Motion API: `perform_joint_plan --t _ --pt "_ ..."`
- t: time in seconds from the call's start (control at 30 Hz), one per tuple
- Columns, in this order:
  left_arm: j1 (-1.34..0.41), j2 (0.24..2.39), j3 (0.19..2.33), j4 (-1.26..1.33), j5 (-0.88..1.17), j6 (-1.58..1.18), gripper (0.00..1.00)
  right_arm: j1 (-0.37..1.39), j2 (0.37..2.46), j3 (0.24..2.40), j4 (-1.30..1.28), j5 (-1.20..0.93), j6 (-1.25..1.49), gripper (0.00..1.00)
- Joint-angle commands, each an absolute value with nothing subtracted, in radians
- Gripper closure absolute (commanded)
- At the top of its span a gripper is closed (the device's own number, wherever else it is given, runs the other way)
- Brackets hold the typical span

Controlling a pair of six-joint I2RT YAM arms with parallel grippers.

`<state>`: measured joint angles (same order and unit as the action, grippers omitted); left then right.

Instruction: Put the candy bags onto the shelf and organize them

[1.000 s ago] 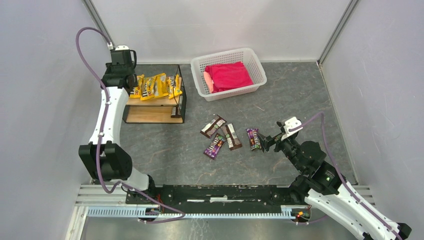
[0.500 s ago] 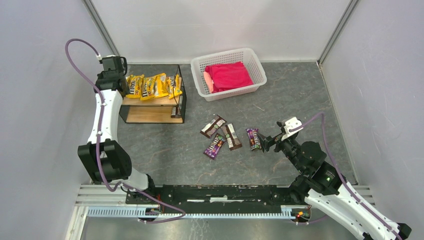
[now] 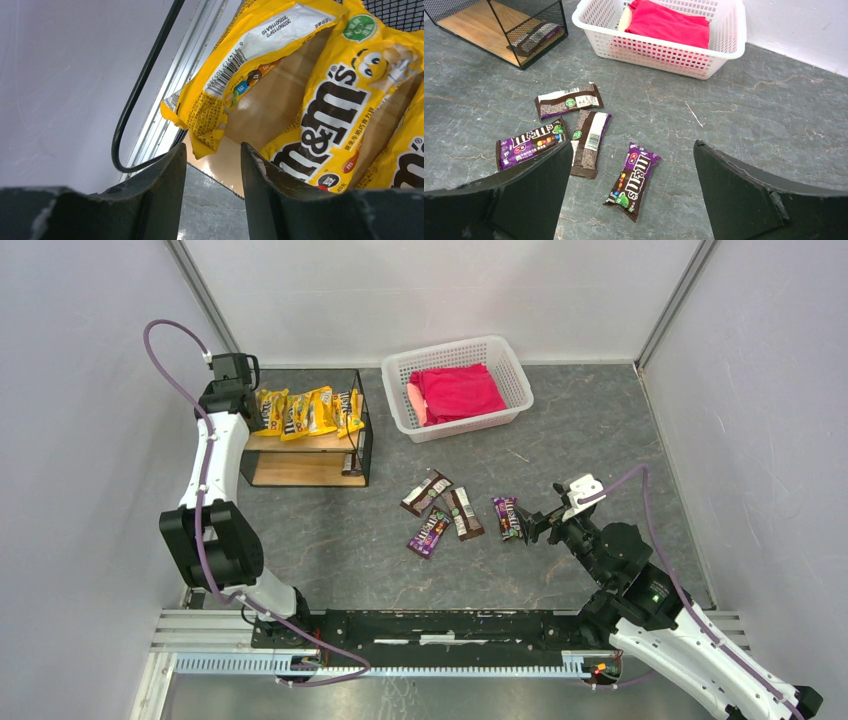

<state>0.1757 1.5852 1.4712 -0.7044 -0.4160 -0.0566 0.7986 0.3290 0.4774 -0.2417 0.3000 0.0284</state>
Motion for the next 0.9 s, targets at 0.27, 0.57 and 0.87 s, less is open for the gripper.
perform_joint_plan --t 0.27,0.57,0.87 --pt "0.185 1.606 1.526 -0.664 -0.444 -0.085 0.56 0.806 0.337 0.472 -0.188 0.321 0.021 0.02" --pt "0.186 1.598 1.523 -0.666 -0.433 -0.072 0.66 0.807 0.333 0.474 -0.192 0.322 0.021 0.02" --pt "0.186 1.587 1.533 -0.691 -0.400 -0.055 0.81 0.808 0.333 0.477 -0.195 0.322 0.027 0.02"
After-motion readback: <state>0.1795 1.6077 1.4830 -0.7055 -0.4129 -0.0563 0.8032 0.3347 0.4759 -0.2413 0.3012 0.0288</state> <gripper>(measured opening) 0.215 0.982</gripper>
